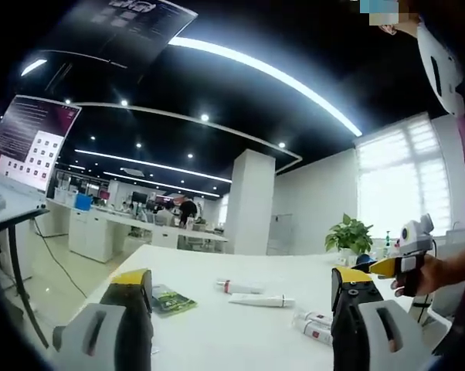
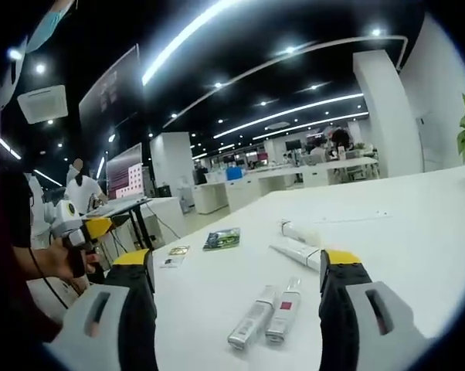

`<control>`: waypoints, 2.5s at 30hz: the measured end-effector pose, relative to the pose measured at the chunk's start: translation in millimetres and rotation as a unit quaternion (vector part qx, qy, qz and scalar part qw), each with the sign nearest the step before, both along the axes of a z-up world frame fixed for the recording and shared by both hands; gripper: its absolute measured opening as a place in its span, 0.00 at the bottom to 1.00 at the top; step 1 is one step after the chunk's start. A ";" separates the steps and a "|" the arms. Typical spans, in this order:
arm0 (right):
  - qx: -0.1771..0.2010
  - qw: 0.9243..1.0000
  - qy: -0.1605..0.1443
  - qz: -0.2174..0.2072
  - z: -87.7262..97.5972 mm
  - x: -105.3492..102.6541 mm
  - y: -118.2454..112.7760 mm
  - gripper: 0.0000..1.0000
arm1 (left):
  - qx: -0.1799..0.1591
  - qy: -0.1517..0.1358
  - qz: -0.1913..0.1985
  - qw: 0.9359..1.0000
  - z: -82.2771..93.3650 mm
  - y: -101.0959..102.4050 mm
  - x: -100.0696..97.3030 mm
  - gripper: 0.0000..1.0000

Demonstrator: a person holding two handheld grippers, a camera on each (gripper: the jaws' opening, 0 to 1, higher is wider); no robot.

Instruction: Arrange the skincare products in the storage area until every visible bottle or jar stands upright without overlapping.

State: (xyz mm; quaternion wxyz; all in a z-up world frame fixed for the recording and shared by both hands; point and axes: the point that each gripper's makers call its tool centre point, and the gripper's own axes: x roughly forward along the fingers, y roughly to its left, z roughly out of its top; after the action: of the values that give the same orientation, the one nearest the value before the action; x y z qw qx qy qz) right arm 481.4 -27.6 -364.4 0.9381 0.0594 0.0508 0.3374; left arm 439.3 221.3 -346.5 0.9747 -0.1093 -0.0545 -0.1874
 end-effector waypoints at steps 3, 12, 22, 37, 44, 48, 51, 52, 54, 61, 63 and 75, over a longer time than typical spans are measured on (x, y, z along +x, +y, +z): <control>-0.003 1.000 0.005 -0.001 -2.6 -1.7 0.1 0.89 | -0.010 -0.006 -0.012 1.000 1.2 -6.1 -2.8 0.99; -0.012 1.000 0.009 0.002 -7.9 -5.4 0.8 0.88 | -0.014 0.001 -0.015 1.000 0.7 -8.2 -7.4 0.99; -0.021 1.000 0.007 0.000 -6.3 1.2 -1.5 0.87 | -0.015 -0.001 -0.010 1.000 1.5 -4.8 -12.8 0.99; -0.062 0.998 0.010 0.015 -1.2 15.1 13.5 0.84 | -0.006 0.016 -0.005 1.000 -9.5 -1.0 -13.7 0.99; -0.083 0.995 0.030 0.040 -7.4 31.5 31.3 0.81 | -0.003 0.018 -0.012 1.000 -12.0 -3.5 -14.5 0.99; -0.090 0.994 0.026 0.053 0.8 47.8 36.6 0.80 | -0.007 0.017 -0.012 1.000 -10.5 -3.6 -15.0 0.99; -0.102 0.992 0.030 0.063 3.7 63.1 37.9 0.77 | -0.002 0.017 -0.013 1.000 -10.4 -3.9 -15.3 0.99; -0.108 0.992 0.029 0.064 4.2 67.9 37.8 0.76 | -0.002 0.017 -0.013 1.000 -10.2 -3.6 -15.2 0.99; -0.127 0.989 0.030 0.069 2.1 80.4 37.4 0.74 | -0.006 0.013 -0.010 1.000 -8.7 -1.4 -15.2 0.99; -0.192 0.976 0.055 0.084 -14.9 122.9 36.8 0.71 | -0.002 0.014 -0.010 1.000 -8.2 -1.2 -20.2 0.99; -0.214 0.968 0.087 0.101 -33.6 137.7 39.2 0.69 | -0.005 0.012 -0.007 1.000 -7.6 0.8 -21.8 0.99; -0.281 0.935 0.170 0.135 -89.7 183.7 36.3 0.55 | -0.001 0.008 0.003 1.000 -4.1 11.2 -27.0 0.98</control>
State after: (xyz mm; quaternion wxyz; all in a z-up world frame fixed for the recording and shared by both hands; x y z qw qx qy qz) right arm 665.1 8.6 -454.1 0.8393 -0.1578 0.3098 0.4179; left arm 412.3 232.5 -350.6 0.9755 -0.1114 -0.0474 -0.1837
